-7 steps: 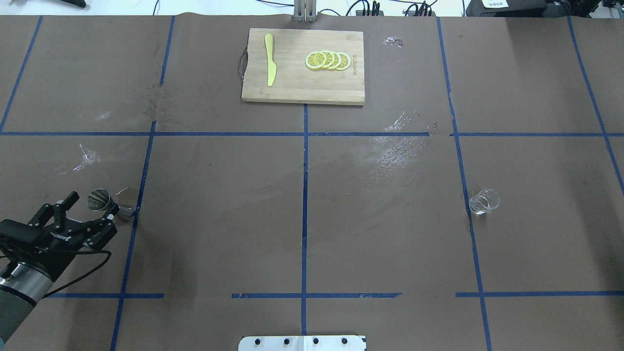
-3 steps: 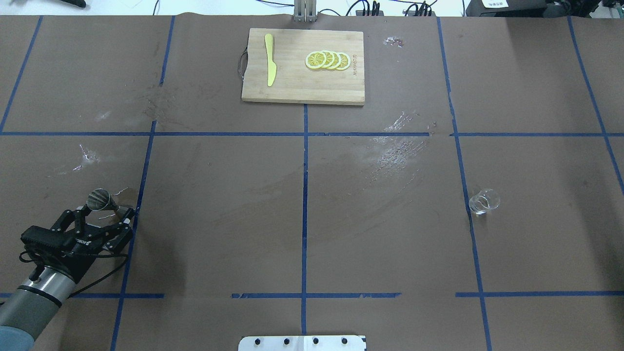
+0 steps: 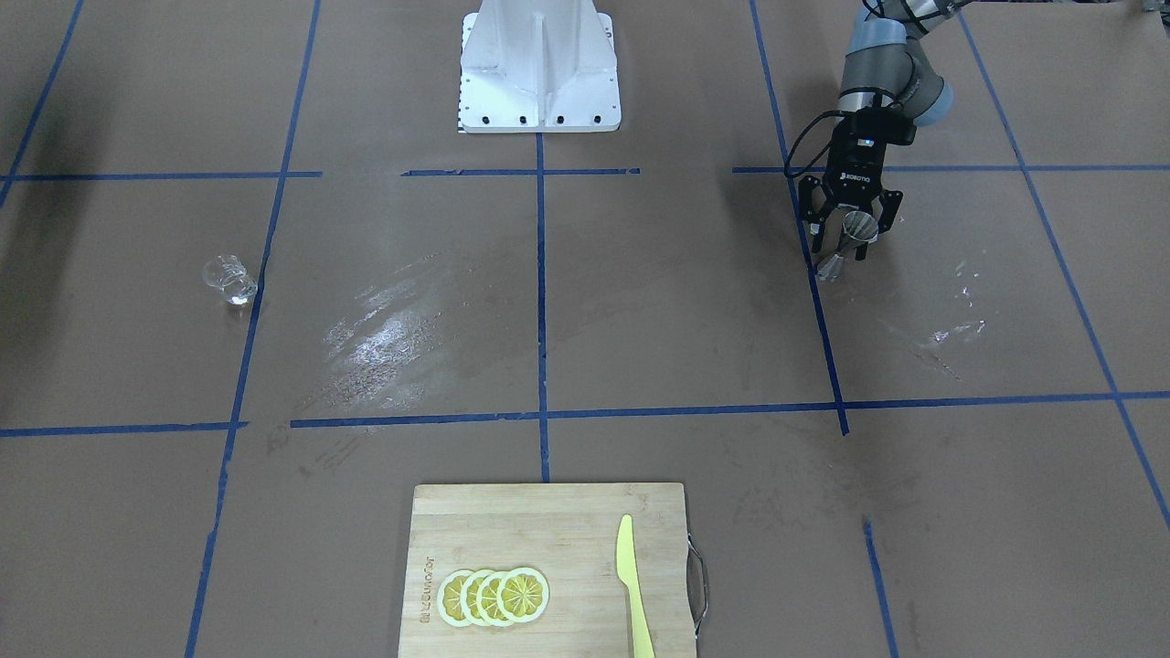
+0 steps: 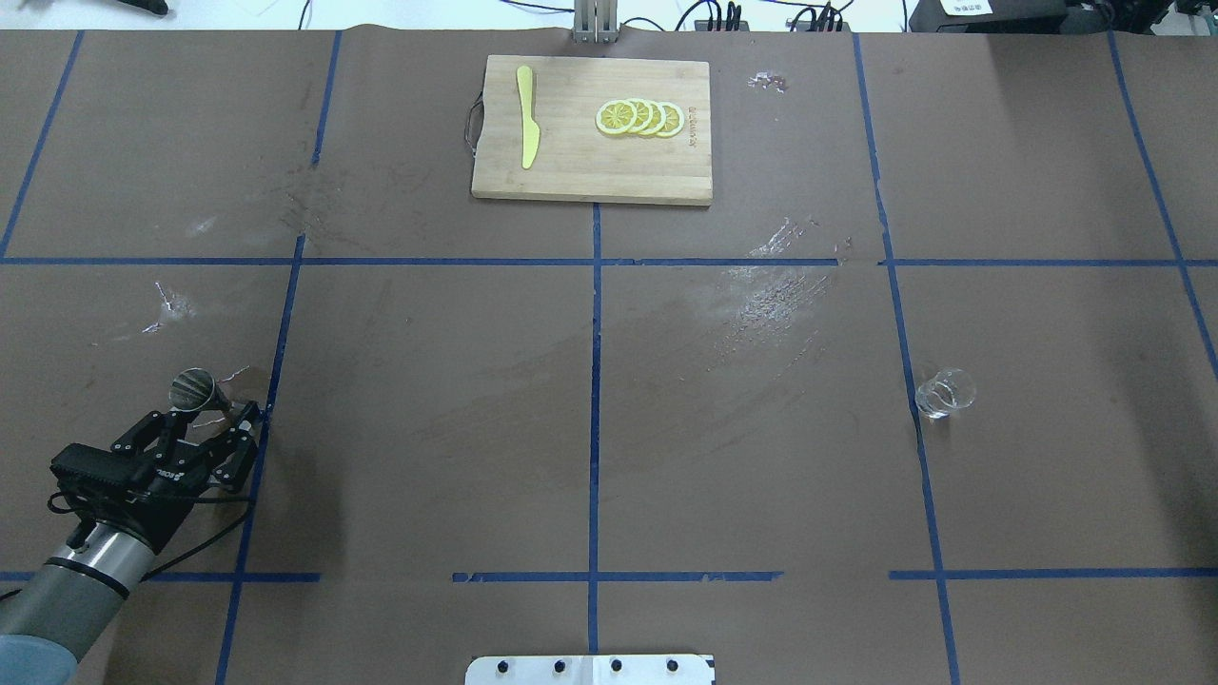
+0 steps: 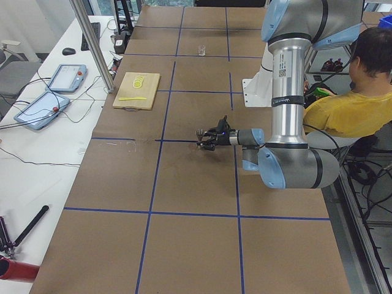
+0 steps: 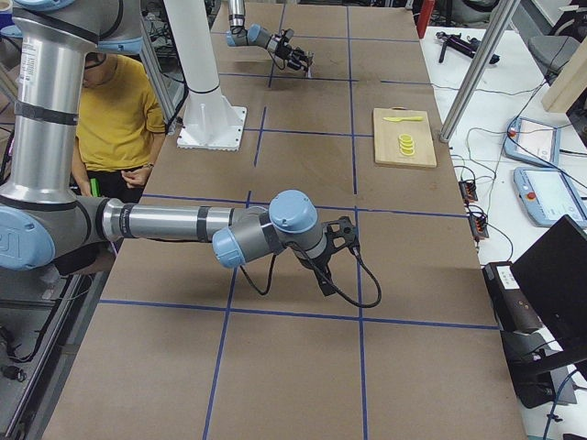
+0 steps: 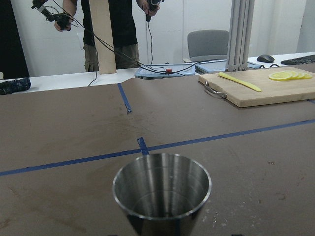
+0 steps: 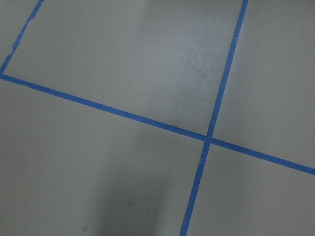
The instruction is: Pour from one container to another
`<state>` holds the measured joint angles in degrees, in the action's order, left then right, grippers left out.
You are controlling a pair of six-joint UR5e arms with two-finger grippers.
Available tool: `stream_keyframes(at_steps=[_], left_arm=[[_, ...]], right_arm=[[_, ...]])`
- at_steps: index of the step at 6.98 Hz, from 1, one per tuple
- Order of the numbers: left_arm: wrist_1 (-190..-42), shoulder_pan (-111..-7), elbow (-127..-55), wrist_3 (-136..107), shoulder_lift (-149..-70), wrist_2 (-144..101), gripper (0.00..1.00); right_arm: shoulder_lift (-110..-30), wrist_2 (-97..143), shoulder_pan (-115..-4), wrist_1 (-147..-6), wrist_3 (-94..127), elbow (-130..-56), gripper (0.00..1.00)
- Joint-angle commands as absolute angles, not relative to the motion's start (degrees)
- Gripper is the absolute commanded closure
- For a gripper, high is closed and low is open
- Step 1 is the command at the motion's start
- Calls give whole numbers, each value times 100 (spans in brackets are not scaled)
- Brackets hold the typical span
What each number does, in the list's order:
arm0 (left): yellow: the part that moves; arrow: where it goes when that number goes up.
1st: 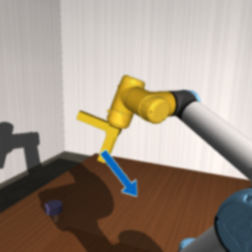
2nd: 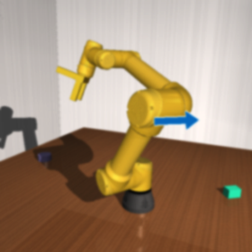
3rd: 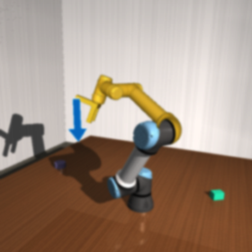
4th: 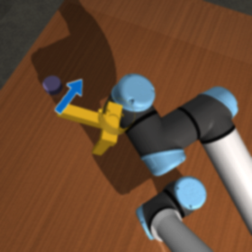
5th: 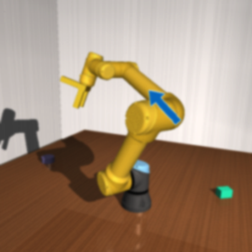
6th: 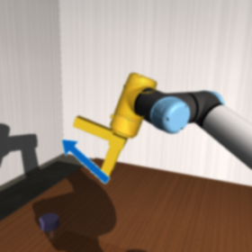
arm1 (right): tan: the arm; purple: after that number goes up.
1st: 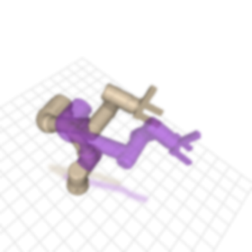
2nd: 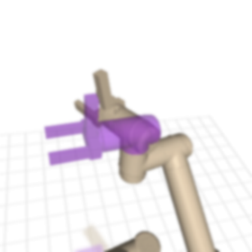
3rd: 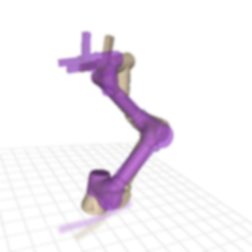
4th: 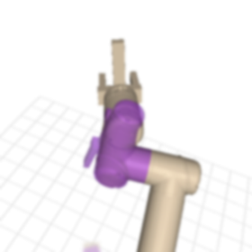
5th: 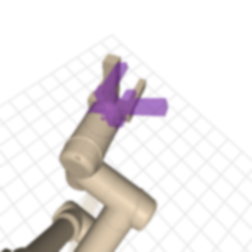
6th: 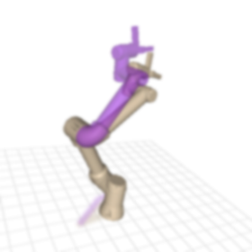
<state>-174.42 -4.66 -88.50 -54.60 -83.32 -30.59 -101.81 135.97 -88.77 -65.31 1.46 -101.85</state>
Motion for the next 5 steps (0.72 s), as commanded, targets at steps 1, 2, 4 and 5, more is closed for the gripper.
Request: stream_keyframes(at_steps=[1, 2, 4, 5], left_arm=[[-17446, -466, -8798, -5511, -8332, -3067, 39], [-17455, -466, -8824, -5511, -8332, -3067, 39], [-17525, -466, -8833, -5511, -8332, -3059, 64], [-17525, -466, -8824, -5511, -8332, -3059, 80]], right_arm=[[-10187, 13597, -8877, -6530, 141, -10187, 0], [-10187, 13597, -8877, -6530, 141, -10187, 0], [-10187, 13597, -8877, -6530, 141, -10187, 0], [-10187, 13597, -8877, -6530, 141, -10195, 0]])
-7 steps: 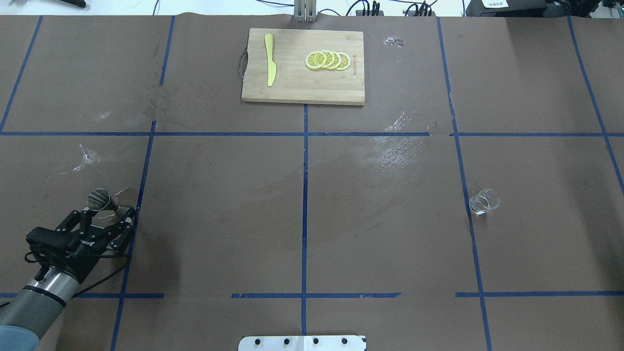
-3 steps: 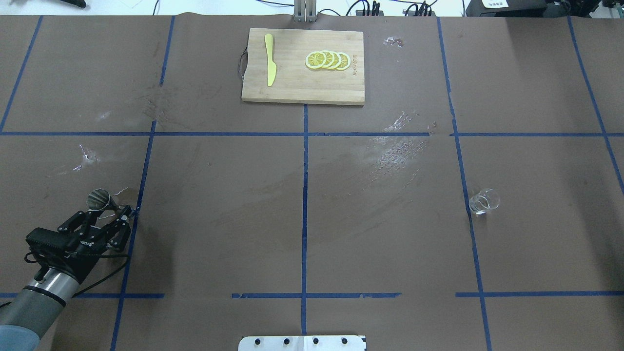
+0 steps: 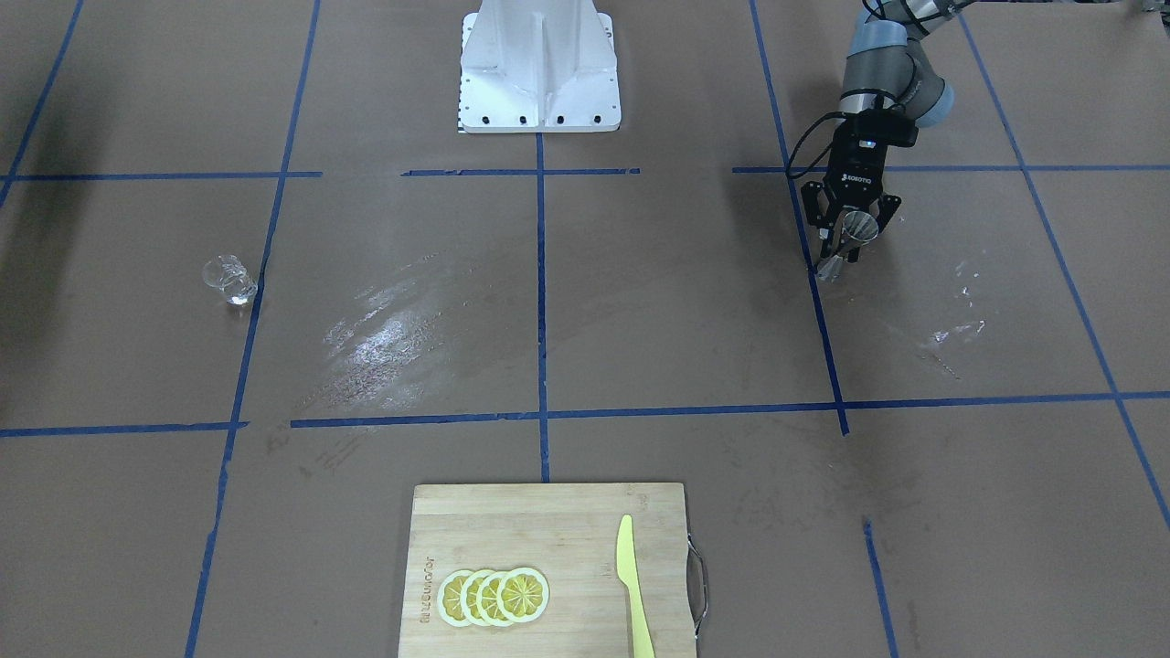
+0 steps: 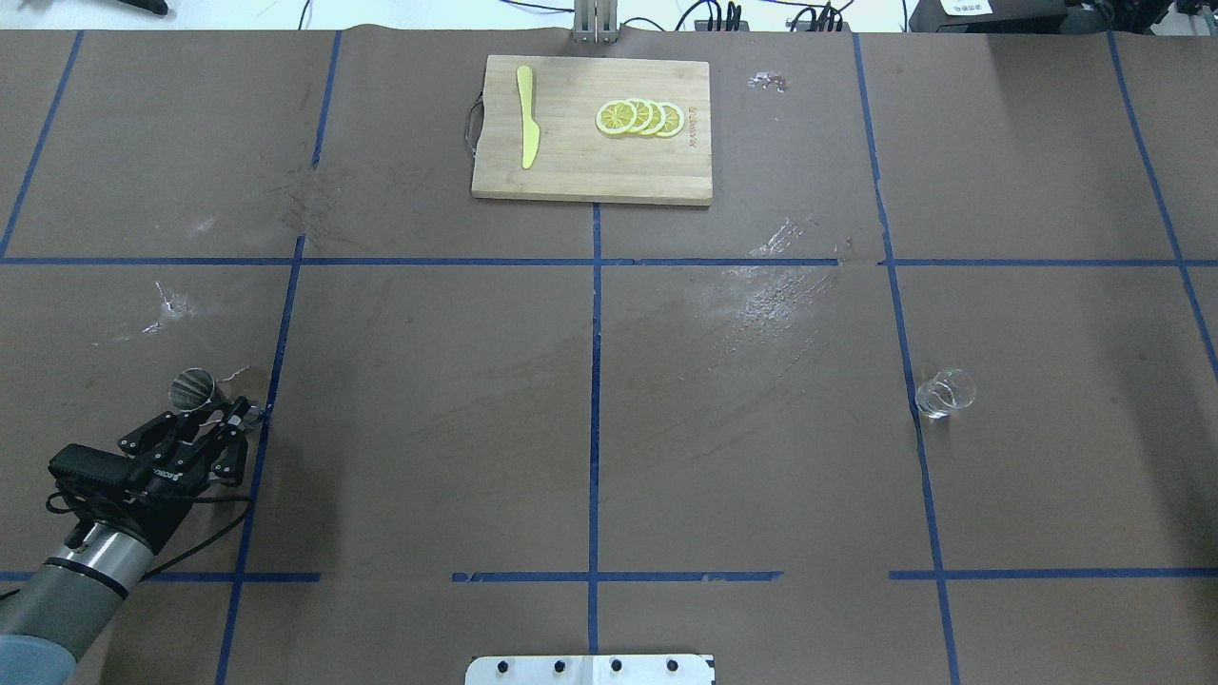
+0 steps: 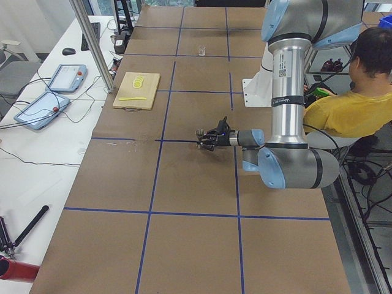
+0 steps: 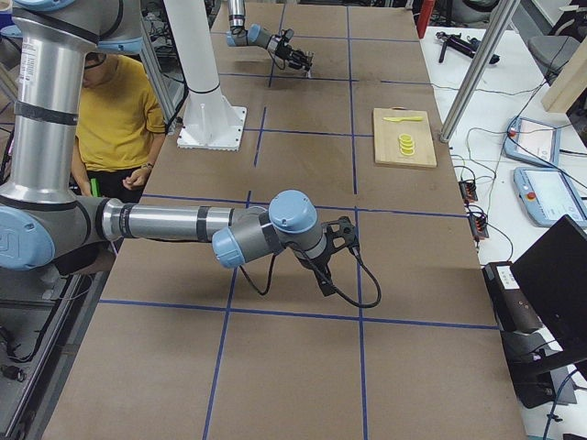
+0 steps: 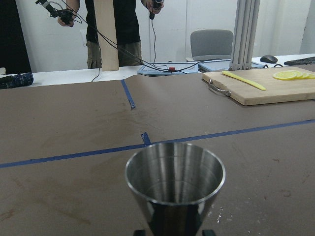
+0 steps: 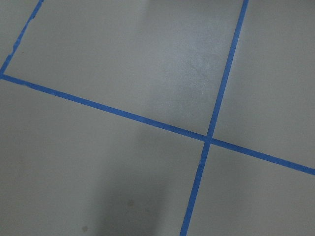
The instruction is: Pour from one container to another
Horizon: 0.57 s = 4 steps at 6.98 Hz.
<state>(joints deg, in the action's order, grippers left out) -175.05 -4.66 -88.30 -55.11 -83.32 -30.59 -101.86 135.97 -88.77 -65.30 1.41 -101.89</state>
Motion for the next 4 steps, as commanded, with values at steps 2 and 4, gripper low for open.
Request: stream_keyframes(at_steps=[2, 4], left_arm=[[-17543, -475, -8868, -5511, -8323, -3067, 100], [-18460, -483, -8877, -5353, -8245, -3120, 100]], right_arm=[[-10195, 13597, -8877, -6442, 141, -10169, 0], [-10195, 13597, -8877, -6442, 141, -10160, 0]])
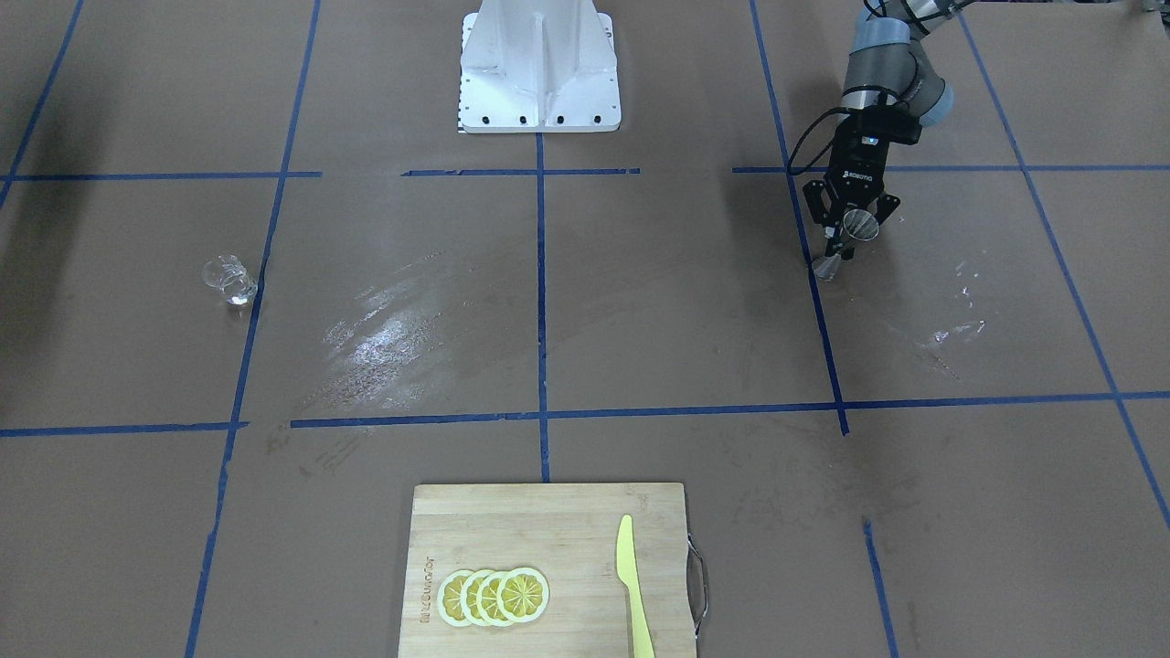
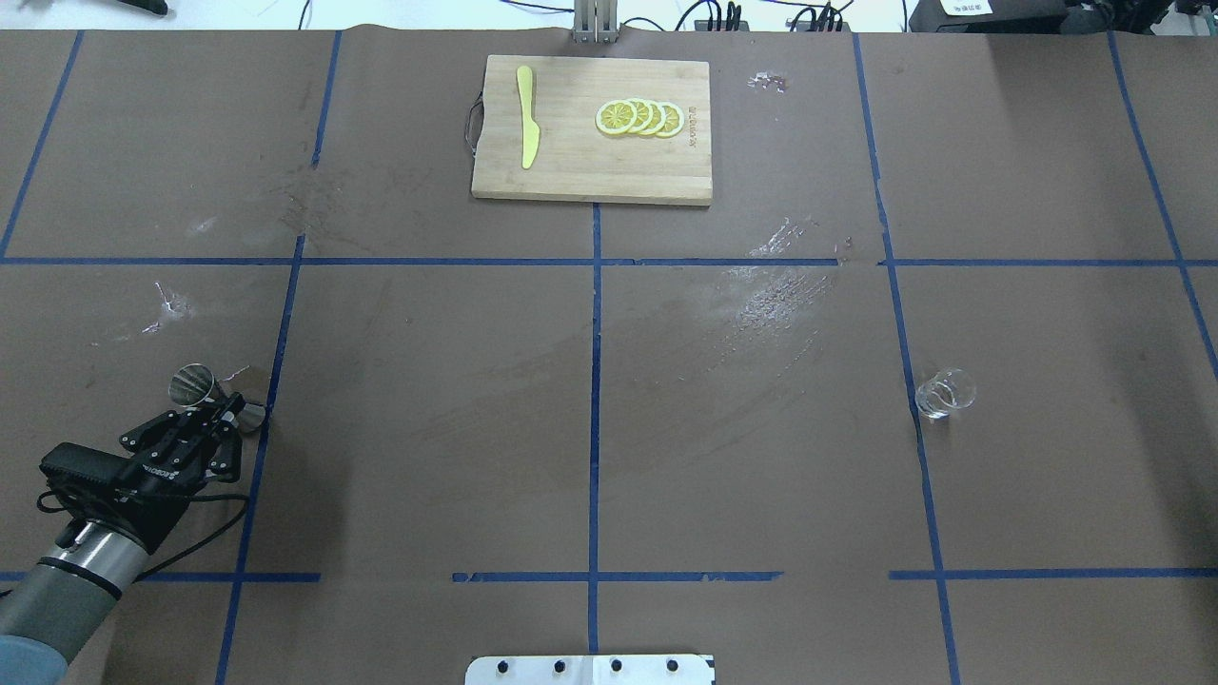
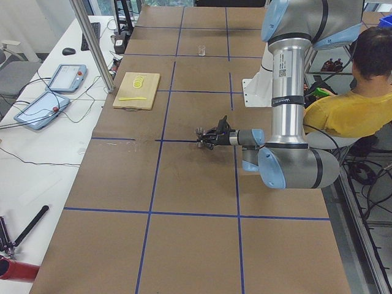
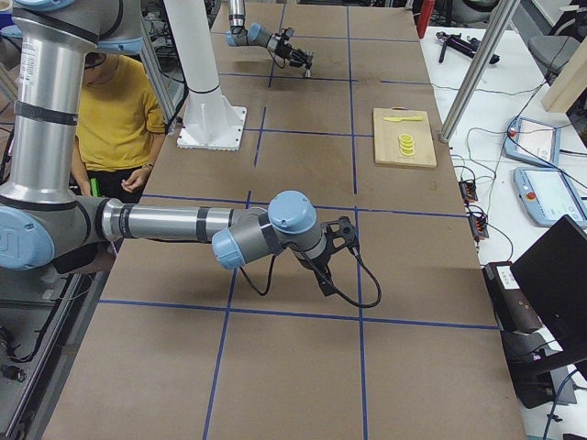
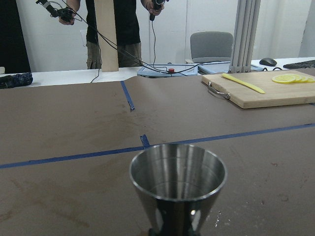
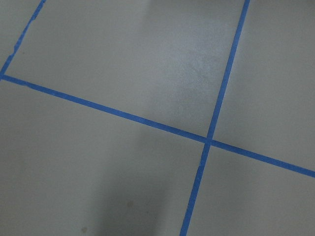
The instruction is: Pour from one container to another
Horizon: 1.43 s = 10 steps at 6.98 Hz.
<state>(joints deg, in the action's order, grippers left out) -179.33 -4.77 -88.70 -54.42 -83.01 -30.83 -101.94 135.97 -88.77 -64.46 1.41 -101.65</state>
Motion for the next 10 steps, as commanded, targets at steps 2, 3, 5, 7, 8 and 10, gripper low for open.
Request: stream_keyframes(at_steps=[2, 3, 5, 7, 8, 10], left_arm=[[-18701, -483, -9060, -4468, -8323, -3146, 100], [-19103, -510, -9149, -4117, -8323, -3416, 100], [-19940, -911, -9298, -2521, -8411, -4705, 100], [-19873, -1726, -9352, -1623, -8499, -6441, 100], [-19829, -2184, -9343, -1026, -9030, -7495, 100], [-19216, -2626, -9334, -993, -9638, -8905, 100]], right_arm=[[-10195, 13597, -8877, -6442, 141, -10151, 0], [-10204, 13597, -8877, -6442, 149, -10151, 0], [-10204, 13597, -8877, -6416, 141, -10108, 0], [-10195, 13588, -8877, -6416, 149, -10125, 0], [-10152, 13579, -8877, -6407, 149, -10151, 0], [-10090, 13597, -8877, -6398, 167, -10230, 0]])
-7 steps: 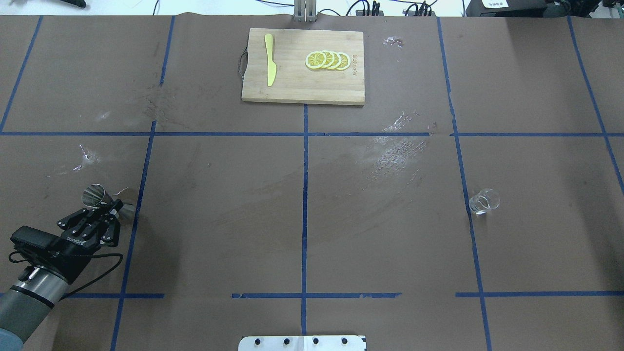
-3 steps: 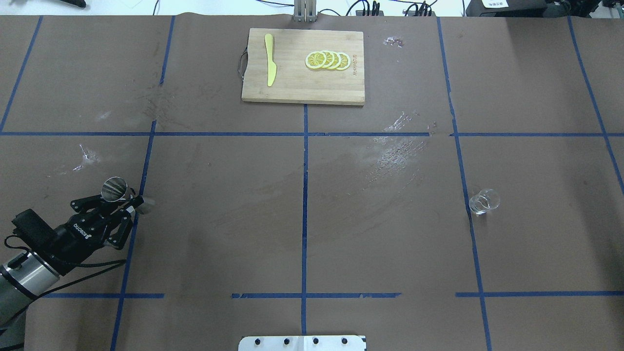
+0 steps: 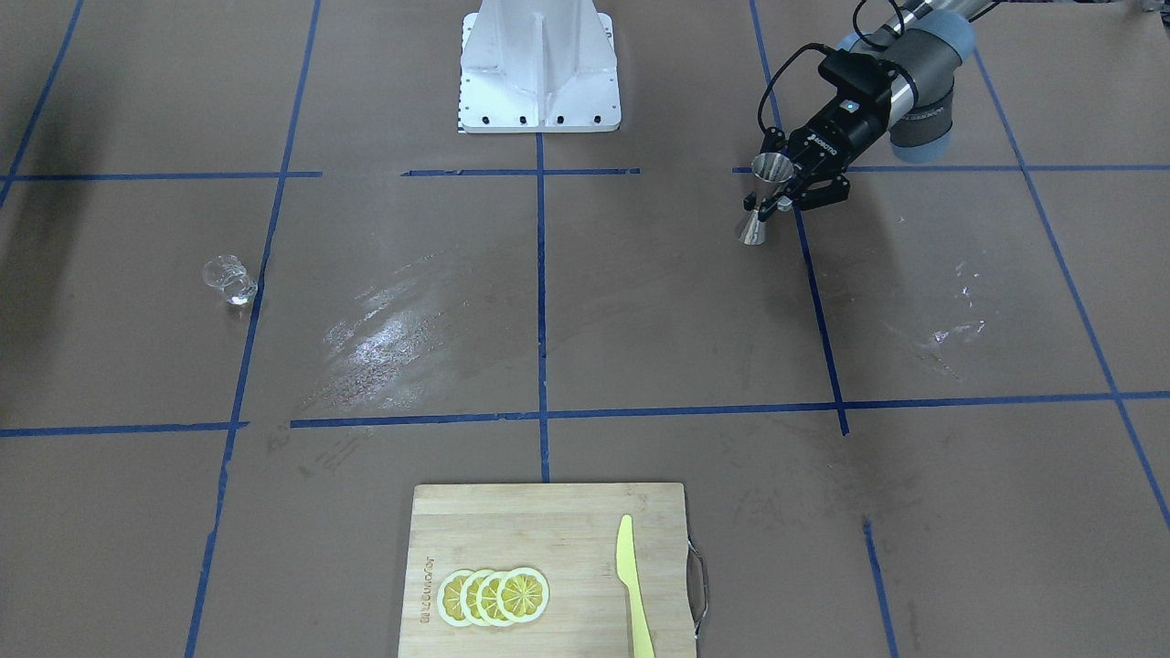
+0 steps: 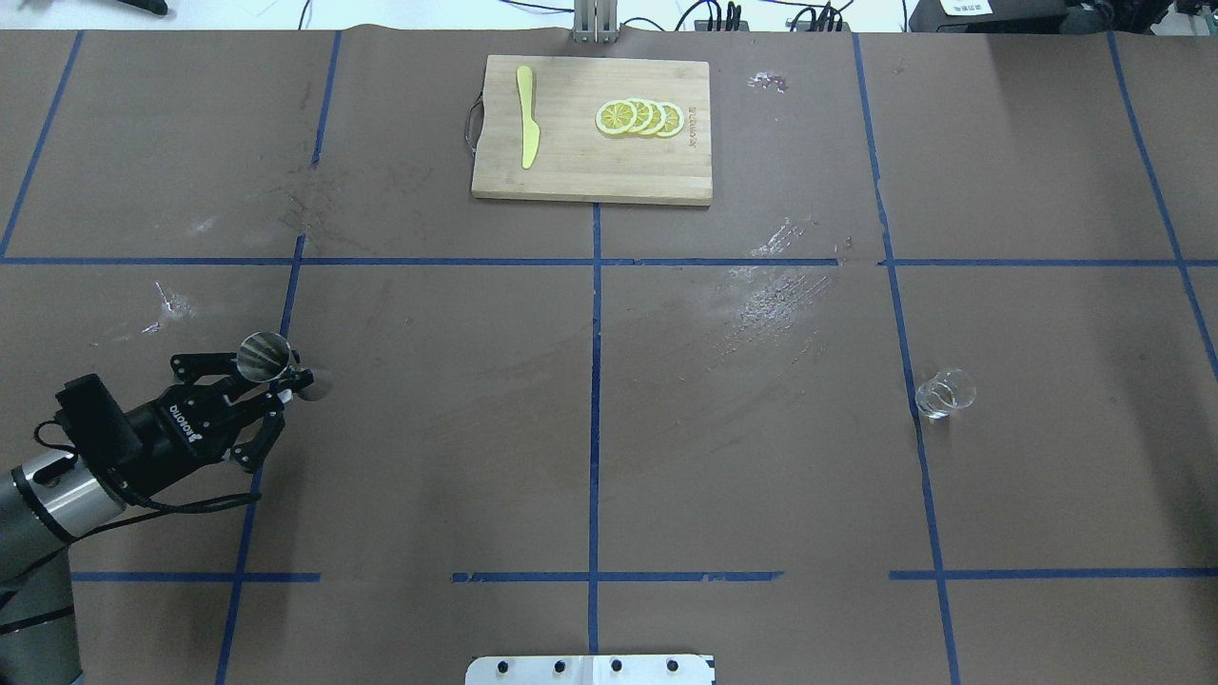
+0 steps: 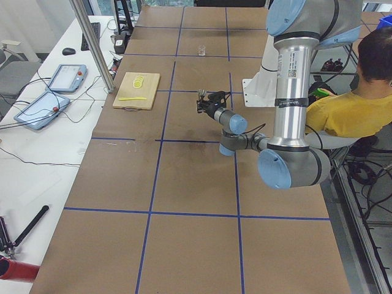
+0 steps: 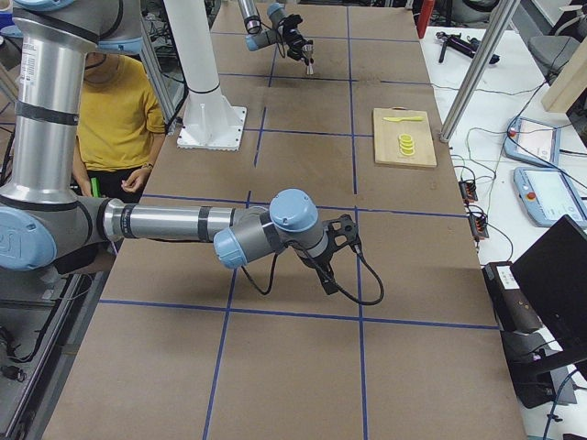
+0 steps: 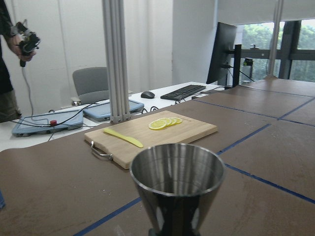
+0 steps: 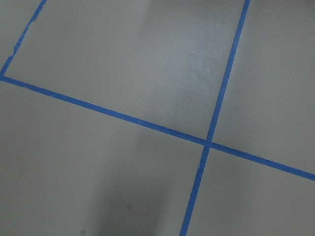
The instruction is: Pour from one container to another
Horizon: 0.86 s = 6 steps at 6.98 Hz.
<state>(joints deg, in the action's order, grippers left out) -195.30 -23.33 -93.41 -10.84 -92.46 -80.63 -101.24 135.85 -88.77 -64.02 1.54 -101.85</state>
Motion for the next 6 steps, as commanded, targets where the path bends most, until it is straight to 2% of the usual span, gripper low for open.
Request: stream_keyframes(at_steps=[1, 4, 6], left_arm=[[-18673, -2689, -9334, -993, -10103, -9373, 100], [-17344, -2654, -9203, -993, -11265, -9378, 100], [-16781, -2558, -9071, -1028, -11757, -9308, 100]], right_arm=[[-10090, 13605, -8877, -6390, 167, -10257, 0], [-10072, 13579, -8607, -6398, 1234, -10615, 0], [-10072, 13012, -7906, -6399, 2427, -11211, 0]])
